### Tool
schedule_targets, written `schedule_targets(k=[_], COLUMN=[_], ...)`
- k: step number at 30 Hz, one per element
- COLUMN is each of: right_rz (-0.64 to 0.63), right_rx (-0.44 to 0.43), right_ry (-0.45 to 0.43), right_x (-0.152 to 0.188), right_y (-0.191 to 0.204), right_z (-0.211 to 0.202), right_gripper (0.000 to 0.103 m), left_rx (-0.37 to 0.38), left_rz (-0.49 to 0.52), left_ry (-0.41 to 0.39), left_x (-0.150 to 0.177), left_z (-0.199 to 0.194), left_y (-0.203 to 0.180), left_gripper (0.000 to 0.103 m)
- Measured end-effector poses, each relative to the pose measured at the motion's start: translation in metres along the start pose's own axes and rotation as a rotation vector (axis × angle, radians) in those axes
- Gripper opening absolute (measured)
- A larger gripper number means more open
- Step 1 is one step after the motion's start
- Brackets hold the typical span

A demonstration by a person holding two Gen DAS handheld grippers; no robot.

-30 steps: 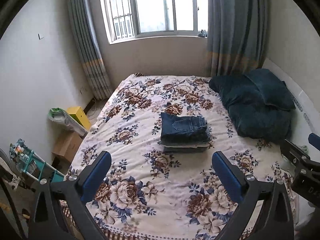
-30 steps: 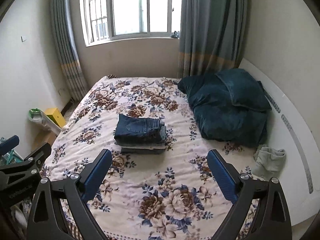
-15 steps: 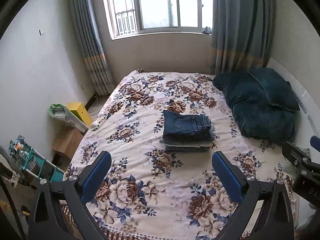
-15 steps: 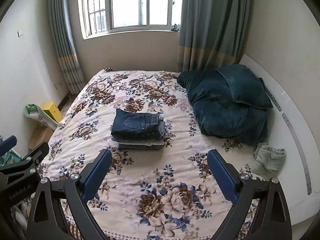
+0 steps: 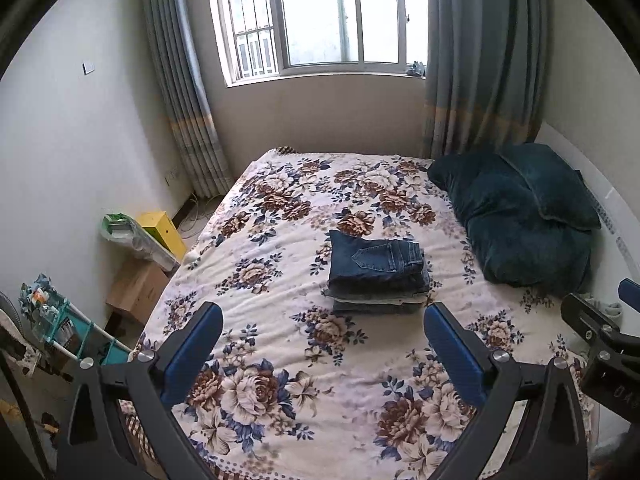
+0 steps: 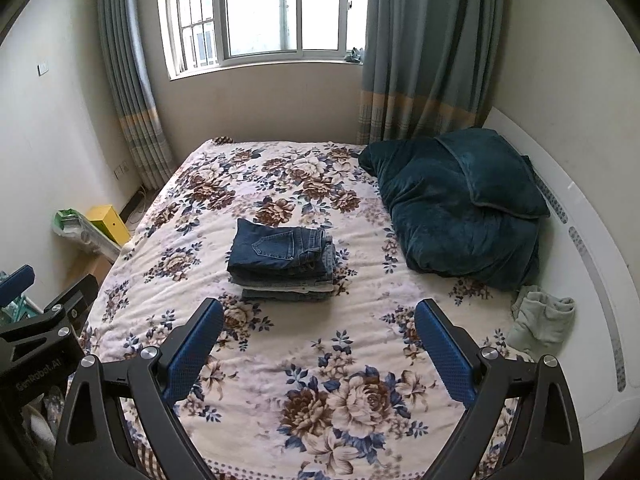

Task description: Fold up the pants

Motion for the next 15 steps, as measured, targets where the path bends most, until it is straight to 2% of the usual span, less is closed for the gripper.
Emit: schedule_targets(k=[15], right_rz=[0.008], right_rx=[-0.003], right_ry=[-0.003], right_x=[-0.0028], right_y=[0.0011], right_z=[0.0], right_gripper=[0.099], left_rx=[0.003], left_rz=[-0.015], left_ry=[-0.003], left_x=[-0.0038], left_z=[-0.0028], left_y=[0.007], left_gripper=[0.103])
Point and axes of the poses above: each gripper's, at about its wrist camera, not at the fingertips, and z roughly the way its jaws point, y to its left, x to its underside, the point moved 8 cm from there along z, roughly the way its jaws point, and after that the axes turned 14 degrees about -z, right-handed, at the moved point
